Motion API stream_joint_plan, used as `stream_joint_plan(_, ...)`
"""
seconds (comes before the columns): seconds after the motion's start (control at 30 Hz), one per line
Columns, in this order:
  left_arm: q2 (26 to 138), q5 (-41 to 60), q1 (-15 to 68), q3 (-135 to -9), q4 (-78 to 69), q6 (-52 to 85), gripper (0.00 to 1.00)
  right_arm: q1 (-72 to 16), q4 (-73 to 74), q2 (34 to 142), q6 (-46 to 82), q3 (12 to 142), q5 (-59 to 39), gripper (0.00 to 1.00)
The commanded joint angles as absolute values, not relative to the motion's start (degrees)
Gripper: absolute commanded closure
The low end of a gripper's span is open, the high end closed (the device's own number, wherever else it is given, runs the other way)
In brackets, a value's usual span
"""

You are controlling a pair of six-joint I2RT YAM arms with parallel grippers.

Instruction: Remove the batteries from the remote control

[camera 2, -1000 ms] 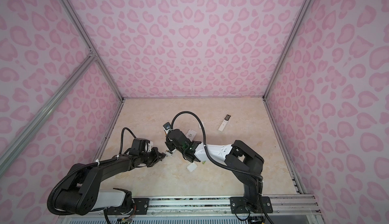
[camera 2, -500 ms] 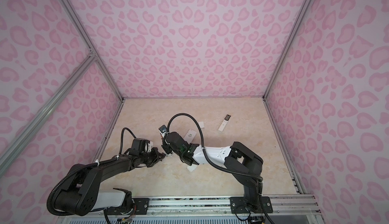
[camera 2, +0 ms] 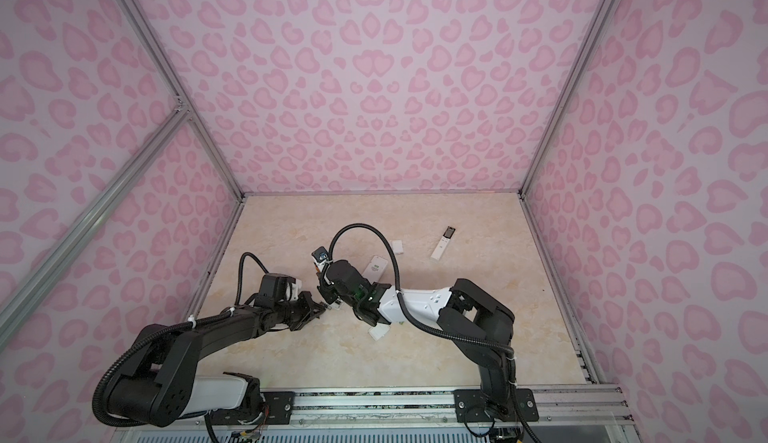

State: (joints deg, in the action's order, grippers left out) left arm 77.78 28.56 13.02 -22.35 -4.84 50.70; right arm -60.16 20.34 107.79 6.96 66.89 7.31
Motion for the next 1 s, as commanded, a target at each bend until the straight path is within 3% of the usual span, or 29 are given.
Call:
stream_joint_plan(0.0,77.41,28.95,12.93,-22.08,-5.82,49.94,0.95,-60.16,23.07,108.37,8.04,66.24,6.73,1.0)
stream_joint_plan(0.47,77.95,29.01,13.58,-21.14,-7.2,51.13,0.95,-59.56,27.81,109.52,12.1,62.11,6.88,1.0)
stream_joint_plan(0.97,79.29,29.03,13.72,-22.41,-7.34,51.03,0.96,-54.89,34.81,108.19,22.43,57.55,0.12,1.0)
